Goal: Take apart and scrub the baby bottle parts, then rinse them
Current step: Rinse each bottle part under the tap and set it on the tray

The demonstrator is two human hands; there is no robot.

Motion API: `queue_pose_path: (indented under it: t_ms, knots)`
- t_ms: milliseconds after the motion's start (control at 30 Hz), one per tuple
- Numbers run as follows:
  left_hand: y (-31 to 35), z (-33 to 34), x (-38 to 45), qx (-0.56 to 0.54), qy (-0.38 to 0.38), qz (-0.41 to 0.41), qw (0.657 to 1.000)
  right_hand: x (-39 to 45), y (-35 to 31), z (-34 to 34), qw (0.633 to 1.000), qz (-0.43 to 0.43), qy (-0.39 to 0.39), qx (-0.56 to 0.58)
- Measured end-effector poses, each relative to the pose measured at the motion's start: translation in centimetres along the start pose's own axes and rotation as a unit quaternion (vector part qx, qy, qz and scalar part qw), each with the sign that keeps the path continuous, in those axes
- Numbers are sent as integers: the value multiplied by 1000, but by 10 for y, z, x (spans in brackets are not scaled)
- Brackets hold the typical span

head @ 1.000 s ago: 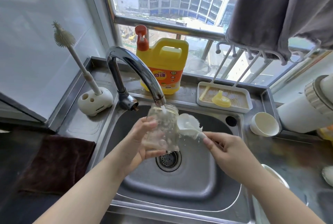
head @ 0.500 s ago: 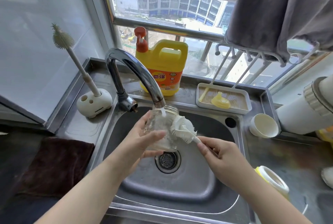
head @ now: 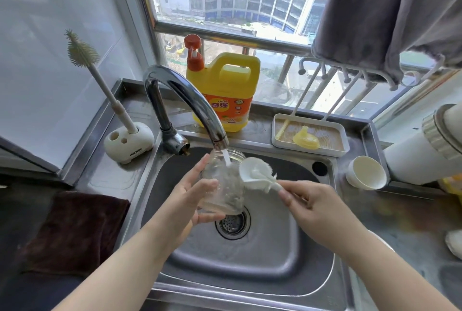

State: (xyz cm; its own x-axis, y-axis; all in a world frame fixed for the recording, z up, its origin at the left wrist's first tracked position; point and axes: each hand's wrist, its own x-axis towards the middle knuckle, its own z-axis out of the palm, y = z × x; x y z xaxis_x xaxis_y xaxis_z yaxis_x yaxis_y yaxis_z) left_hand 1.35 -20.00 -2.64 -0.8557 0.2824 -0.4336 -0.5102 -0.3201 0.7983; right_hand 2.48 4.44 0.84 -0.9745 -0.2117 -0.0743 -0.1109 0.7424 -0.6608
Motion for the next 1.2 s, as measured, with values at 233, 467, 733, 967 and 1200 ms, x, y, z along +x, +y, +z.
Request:
queue_pose_path:
  t_ms: [233,467,733,967,1200]
  knots:
    - [4,-7,3,-16,6,-5,1000,-6,-2,4,999,-20,-30,12]
    - [10,0,7,19,16,-21,999,-2,-1,7,997,-20,-24,65]
    - [7,7,7,59,-16,-40,997,-2,-3,4,996,-49,-18,66]
    - [4,7,4,58,-13,-34,998,-1,7,-11,999,-26,-20,4]
    - [6,3,2,85,6,-15,996,-9,3,-3,998,-49,-42,-26]
